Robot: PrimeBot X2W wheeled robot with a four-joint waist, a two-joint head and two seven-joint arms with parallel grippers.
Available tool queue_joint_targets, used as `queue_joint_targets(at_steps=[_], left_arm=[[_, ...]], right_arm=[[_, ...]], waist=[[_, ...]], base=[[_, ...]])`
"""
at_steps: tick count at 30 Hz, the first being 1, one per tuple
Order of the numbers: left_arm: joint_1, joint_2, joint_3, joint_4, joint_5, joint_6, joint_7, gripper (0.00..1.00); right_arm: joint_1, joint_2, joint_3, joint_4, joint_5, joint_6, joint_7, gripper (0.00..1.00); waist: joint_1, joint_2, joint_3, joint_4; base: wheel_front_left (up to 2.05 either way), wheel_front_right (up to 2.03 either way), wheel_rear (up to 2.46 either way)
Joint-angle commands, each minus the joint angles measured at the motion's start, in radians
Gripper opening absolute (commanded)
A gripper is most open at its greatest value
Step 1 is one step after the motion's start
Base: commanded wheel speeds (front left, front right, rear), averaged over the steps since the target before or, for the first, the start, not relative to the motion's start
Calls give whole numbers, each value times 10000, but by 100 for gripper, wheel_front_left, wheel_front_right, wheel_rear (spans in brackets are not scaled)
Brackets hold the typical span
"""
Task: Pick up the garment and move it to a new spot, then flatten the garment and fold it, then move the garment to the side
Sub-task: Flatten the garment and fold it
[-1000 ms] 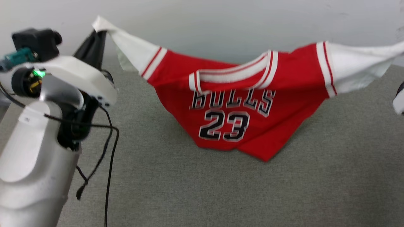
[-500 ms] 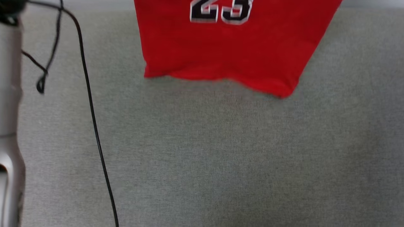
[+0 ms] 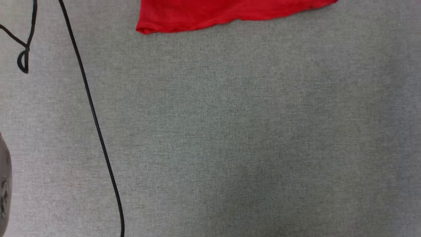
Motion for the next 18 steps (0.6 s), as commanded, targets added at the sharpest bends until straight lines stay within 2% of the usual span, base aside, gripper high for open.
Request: queue_joint_targets(at_steps=[1,10,15,18], left_arm=[[56,-21,-17,203,-67,-73,-54,0],[1081,-395,-327,1705,-942,-244,52,0],[1983,-521,-711,1782,-1486,-251,167,0],[2956,-448,-1080,1687,-1789,-252,133,0]], right_arm=[[-32,16,107,238,125,-7,-125,0],[949,116,693,2300,786,-7,-633,0],[1875,40,939,2877,1195,-7,-908,0],[2986,-78,1117,3089,1540,-7,-1069,0]], waist=[[-2,0,174,24],[-2,0,166,177],[-2,0,-260,237],[-2,0,-726,271]], base=[[0,0,0],[0,0,0],[0,0,0],[0,0,0]])
